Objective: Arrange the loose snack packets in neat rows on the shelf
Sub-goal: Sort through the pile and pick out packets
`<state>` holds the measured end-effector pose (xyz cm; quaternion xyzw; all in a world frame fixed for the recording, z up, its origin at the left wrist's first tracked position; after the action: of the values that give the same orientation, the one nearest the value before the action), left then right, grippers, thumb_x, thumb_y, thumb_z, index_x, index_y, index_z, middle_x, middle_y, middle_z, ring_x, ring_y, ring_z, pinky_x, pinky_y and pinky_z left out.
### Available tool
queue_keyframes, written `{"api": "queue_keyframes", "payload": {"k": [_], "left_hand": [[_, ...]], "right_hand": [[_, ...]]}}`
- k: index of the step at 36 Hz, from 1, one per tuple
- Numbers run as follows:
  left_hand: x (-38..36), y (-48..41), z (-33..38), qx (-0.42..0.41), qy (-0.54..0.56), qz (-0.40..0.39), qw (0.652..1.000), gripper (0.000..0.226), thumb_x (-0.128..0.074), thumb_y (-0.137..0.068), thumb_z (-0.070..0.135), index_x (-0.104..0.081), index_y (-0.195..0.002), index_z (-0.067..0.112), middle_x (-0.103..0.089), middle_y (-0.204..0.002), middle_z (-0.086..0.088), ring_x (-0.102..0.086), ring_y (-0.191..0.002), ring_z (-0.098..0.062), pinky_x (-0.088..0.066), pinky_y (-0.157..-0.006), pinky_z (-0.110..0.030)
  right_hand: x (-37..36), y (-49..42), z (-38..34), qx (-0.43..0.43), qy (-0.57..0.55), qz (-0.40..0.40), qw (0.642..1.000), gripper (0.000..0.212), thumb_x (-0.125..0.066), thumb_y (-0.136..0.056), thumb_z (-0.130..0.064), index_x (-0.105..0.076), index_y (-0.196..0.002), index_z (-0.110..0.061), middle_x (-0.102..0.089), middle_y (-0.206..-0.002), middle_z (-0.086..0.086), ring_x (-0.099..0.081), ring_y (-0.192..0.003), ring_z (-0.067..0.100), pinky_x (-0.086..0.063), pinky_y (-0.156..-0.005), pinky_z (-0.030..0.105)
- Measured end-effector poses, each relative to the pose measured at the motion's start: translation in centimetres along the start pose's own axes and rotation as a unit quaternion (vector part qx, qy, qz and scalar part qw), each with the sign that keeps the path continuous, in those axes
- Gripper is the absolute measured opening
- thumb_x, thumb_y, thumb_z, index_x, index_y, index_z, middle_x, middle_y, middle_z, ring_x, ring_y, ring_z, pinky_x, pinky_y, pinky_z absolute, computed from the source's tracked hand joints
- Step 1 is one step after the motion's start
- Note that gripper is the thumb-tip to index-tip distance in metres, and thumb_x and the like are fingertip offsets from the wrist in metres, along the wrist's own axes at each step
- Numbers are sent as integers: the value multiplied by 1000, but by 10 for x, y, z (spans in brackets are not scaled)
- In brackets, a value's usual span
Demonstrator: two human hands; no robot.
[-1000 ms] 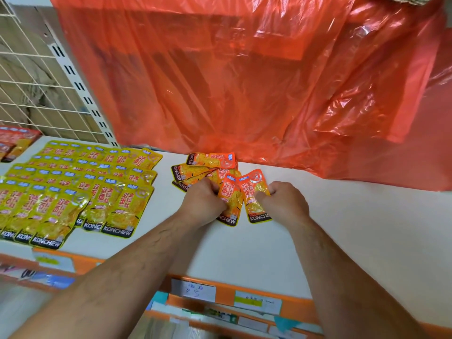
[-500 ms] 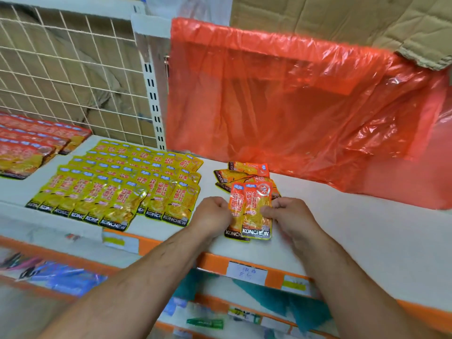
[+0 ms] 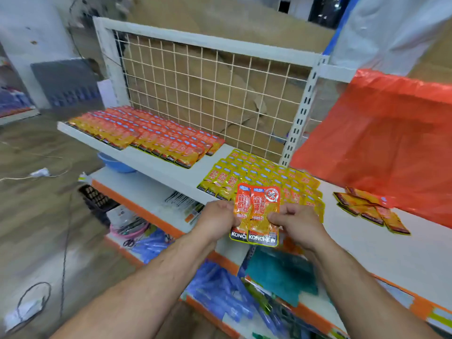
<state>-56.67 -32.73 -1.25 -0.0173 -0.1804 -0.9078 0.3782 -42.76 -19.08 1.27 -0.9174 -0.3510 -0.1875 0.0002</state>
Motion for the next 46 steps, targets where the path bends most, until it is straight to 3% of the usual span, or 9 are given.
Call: {"api": "queue_keyframes", "payload": {"k": [10,14,22,27,35,38,41,44,46], "left_hand": [[129,-9,-37,31,52,83,995,15,-67,-58,7,-61,-70,15,-56,-69,-9,-45,-56,-17,-34,-56,-27],[165,-27,-47,36,71,103,991,28,-62,-49,12,-62,-77,12,-52,-71,-7,-45,-67,-18,-32,-63,-34],[240,-83,-45,47,57,160,984,8,-65,-75,-4,-66,-81,2,-62,-71,-9,-50,-61,-17,-36,-55,-25],[284,-130,-36,70,38,175,981,12,-66,-74,-6,-70,-74,6,-68,-71,-9,-56,-62,-18,-42,-64,-28],[350,-201,-9,81,4,180,980,15,-67,-78,-3,-61,-81,10,-56,-69,-9,-44,-56,-19,-34,-56,-26],[362,-221,2,71,12,174,982,7,-67,-82,-4,-62,-85,-1,-69,-107,-11,-64,-86,-22,-49,-74,-33],[373,-246,9,50,-25,163,985,23,-68,-82,0,-58,-100,-11,-52,-131,-22,-57,-112,-29,-46,-74,-31],[383,-273,18,27,-74,144,986,16,-68,-82,2,-54,-76,1,-60,-122,-23,-62,-103,-29,-50,-81,-30],[388,-291,21,17,-107,118,987,20,-68,-82,3,-50,-73,4,-61,-89,-26,-60,-74,-29,-52,-92,-38]], "right_hand": [[-129,-24,-45,29,8,-85,996,35,-80,-79,-10,-48,-64,-12,-37,-59,7,-29,-49,12,-24,-45,24],[-170,-47,-56,31,11,-108,994,39,-80,-79,-9,-46,-60,-15,-39,-46,-8,-32,-44,8,-25,-41,18],[-246,-114,-80,39,27,-154,987,24,-78,-81,-10,-61,-72,5,-49,-60,6,-37,-40,2,-28,-41,15],[-295,-169,-94,41,16,-165,985,46,-79,-79,-11,-42,-54,-18,-40,-55,0,-34,-52,12,-26,-53,26],[-350,-237,-130,41,-6,-185,982,50,-77,-83,-11,-36,-55,-18,-28,-48,-9,-25,-43,8,-25,-48,23],[-362,-256,-137,40,-8,-171,984,49,-78,-82,-11,-37,-56,-18,-29,-50,-6,-26,-45,9,-25,-49,24],[-367,-271,-140,31,7,-148,989,48,-77,-83,-16,-39,-55,-20,-32,-47,-7,-27,-44,9,-24,-48,25],[-370,-286,-139,16,-14,-107,994,47,-77,-83,-14,-40,-55,-20,-33,-48,-5,-28,-47,12,-24,-52,27],[-371,-290,-139,3,-29,-76,997,44,-77,-83,-13,-42,-57,-20,-34,-49,-5,-29,-46,12,-25,-50,26]]}}
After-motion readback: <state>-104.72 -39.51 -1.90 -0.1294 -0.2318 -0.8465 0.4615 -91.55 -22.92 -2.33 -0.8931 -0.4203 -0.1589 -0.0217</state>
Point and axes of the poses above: each hand's wrist, its own y-axis away from the middle knuckle, its own x-axis out of the back of the hand, z = x × y, the point moved 6 cm from there along -y, towards the middle knuckle
